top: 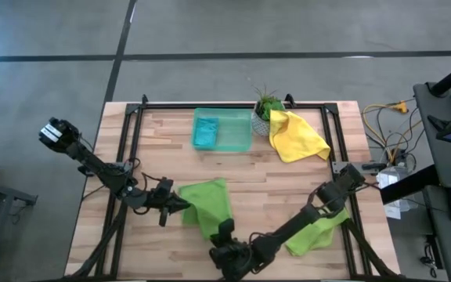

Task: Fold microfiber towels
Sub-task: Fold the green microfiber towel

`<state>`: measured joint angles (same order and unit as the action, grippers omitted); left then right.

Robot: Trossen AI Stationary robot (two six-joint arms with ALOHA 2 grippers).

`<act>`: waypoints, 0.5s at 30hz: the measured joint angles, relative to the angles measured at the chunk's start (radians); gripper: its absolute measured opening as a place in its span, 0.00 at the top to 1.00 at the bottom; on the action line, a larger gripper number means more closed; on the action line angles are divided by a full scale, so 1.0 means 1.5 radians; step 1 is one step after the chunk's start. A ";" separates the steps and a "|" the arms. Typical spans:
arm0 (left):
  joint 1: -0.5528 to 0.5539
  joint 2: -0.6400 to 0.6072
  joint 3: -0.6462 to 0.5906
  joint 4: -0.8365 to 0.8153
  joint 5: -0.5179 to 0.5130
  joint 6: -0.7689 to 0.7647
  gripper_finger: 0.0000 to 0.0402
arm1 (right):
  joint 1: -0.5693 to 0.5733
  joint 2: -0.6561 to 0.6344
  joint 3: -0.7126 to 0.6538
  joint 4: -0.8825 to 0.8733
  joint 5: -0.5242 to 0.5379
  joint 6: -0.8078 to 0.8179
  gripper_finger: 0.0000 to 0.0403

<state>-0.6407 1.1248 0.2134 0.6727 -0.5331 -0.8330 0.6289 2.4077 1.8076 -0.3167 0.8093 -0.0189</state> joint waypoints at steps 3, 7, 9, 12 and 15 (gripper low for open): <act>0.000 0.000 -0.003 0.000 0.000 -0.001 1.00 | -0.004 0.000 0.000 -0.001 0.000 0.018 0.94; 0.000 0.000 -0.003 0.000 0.000 -0.002 1.00 | -0.005 0.000 0.000 0.000 -0.037 0.032 0.97; 0.000 0.000 -0.003 0.000 0.000 -0.002 1.00 | -0.004 0.000 -0.001 0.000 -0.076 0.031 0.95; 0.000 0.000 -0.003 0.000 0.000 -0.002 1.00 | -0.002 0.000 -0.002 0.000 -0.086 0.046 0.89; 0.000 0.000 -0.003 0.000 0.000 -0.002 1.00 | -0.003 0.000 -0.003 0.005 -0.088 0.048 0.82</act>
<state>-0.6407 1.1248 0.2085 0.6727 -0.5331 -0.8352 0.6248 2.4077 1.8029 -0.3088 0.6769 0.0525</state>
